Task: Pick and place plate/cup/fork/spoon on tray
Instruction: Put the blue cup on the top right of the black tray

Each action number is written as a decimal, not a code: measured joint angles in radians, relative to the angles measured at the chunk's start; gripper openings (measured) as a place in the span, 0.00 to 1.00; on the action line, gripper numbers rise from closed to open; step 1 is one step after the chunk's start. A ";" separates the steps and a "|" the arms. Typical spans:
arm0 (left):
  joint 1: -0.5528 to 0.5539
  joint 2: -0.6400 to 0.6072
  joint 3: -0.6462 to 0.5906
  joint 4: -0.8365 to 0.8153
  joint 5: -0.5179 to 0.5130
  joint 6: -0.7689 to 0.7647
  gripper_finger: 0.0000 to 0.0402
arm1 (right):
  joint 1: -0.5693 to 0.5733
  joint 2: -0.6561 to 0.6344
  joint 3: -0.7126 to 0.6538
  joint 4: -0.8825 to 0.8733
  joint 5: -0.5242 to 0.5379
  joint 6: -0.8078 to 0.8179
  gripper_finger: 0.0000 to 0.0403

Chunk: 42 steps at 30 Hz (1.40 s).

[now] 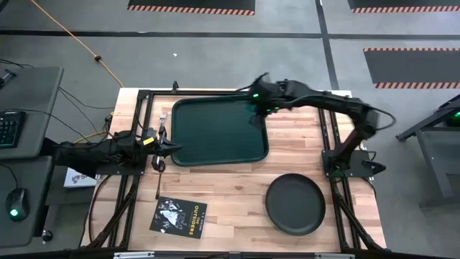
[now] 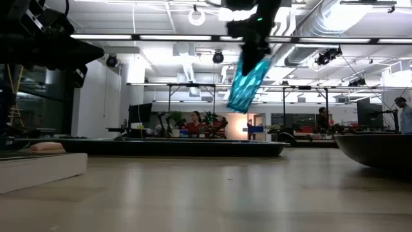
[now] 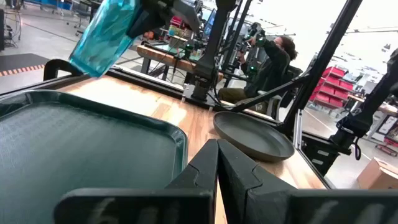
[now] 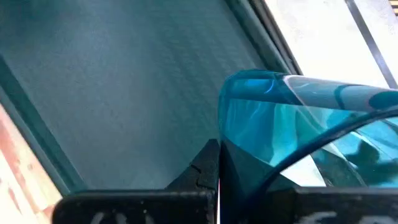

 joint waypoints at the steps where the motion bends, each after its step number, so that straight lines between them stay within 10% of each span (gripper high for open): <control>1: 0.000 0.000 0.000 0.000 0.000 0.000 0.00 | 0.004 0.041 0.035 -0.012 0.004 -0.012 0.00; 13: 0.000 0.000 0.000 0.000 0.000 0.000 0.00 | -0.033 0.346 0.232 -0.197 0.003 -0.063 0.00; 42: 0.000 0.000 0.000 0.000 0.000 0.000 0.00 | -0.071 0.354 0.234 -0.123 -0.060 -0.074 0.06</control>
